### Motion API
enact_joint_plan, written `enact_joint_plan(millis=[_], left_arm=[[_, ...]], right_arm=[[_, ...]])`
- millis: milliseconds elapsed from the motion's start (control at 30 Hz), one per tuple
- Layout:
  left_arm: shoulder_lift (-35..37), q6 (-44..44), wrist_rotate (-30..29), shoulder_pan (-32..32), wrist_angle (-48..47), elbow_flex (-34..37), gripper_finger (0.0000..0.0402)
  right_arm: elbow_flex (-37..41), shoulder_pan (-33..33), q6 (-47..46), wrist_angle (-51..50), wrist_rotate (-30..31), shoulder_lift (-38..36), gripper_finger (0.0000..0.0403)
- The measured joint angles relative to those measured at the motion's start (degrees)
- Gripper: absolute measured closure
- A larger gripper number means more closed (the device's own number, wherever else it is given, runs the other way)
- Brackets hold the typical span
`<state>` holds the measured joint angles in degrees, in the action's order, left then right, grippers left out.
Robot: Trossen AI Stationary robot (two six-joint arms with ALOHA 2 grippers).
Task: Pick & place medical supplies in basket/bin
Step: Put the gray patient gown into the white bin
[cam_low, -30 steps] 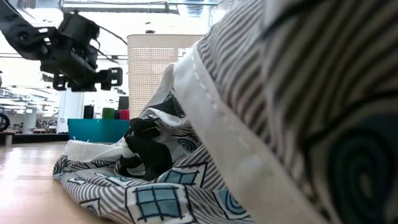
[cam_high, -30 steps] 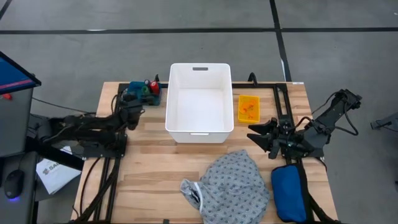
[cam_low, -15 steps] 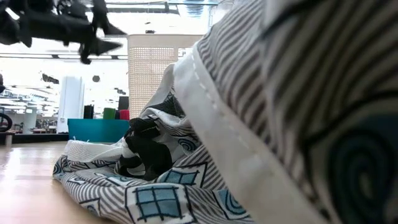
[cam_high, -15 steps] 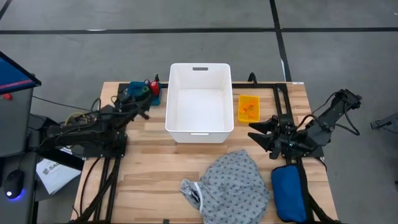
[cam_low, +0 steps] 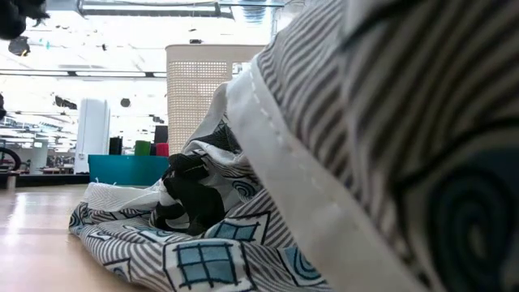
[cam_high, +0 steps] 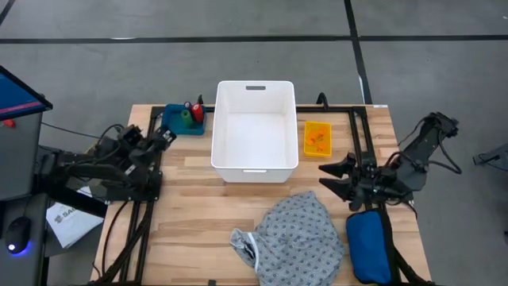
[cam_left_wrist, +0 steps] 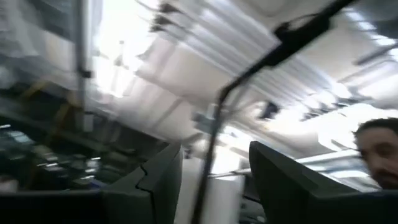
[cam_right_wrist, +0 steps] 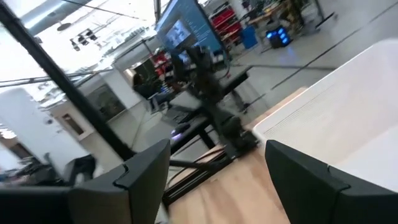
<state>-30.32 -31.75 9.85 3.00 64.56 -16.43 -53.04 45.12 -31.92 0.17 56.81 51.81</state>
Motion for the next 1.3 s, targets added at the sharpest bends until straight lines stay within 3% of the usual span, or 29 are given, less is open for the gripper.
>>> enact_joint_plan(millis=[200, 333, 433, 533, 667, 800, 1000, 1167, 1300], left_arm=[[-4.8, 4.7, 4.4, -6.3, 0.0, -7.8, 0.0222], [-7.9, 8.1, 5.8, -8.5, -1.4, -14.3, 0.0225], [-9.5, 4.0, 9.2, -9.9, -12.4, -19.7, 0.0226], [-10.7, 0.4, 11.6, -12.5, -31.4, -24.2, 0.0223], [-12.0, -4.5, 11.5, -20.8, -49.1, -26.0, 0.0223], [-14.8, -11.3, 7.4, -32.7, -55.3, -26.0, 0.0227], [-19.5, -15.6, -8.0, -47.5, -60.2, -26.0, 0.0229], [-24.8, -18.5, -13.1, -52.5, -72.1, -25.9, 0.0229], [-29.2, -16.6, -16.8, -55.3, -72.3, -25.9, 0.0229]], right_arm=[[0.0, 3.8, -8.5, -4.0, -0.4, 0.9, 0.0143], [0.0, 5.5, -20.0, -9.0, -2.4, 2.9, 0.0143], [0.0, 6.8, -28.8, -11.9, -6.2, 5.6, 0.0143], [0.0, 8.1, -36.0, -12.1, -9.0, 8.7, 0.0143], [0.0, 9.6, -42.5, -9.9, -12.1, 13.0, 0.0143], [0.0, 11.7, -47.0, -7.7, -13.9, 15.8, 0.0143], [0.0, 14.5, -56.7, -9.0, -15.6, 16.0, 0.0143], [0.0, 14.8, -67.0, -15.2, -24.6, 16.2, 0.0143], [0.0, 13.7, -68.6, -14.6, -28.0, 16.9, 0.0143]])
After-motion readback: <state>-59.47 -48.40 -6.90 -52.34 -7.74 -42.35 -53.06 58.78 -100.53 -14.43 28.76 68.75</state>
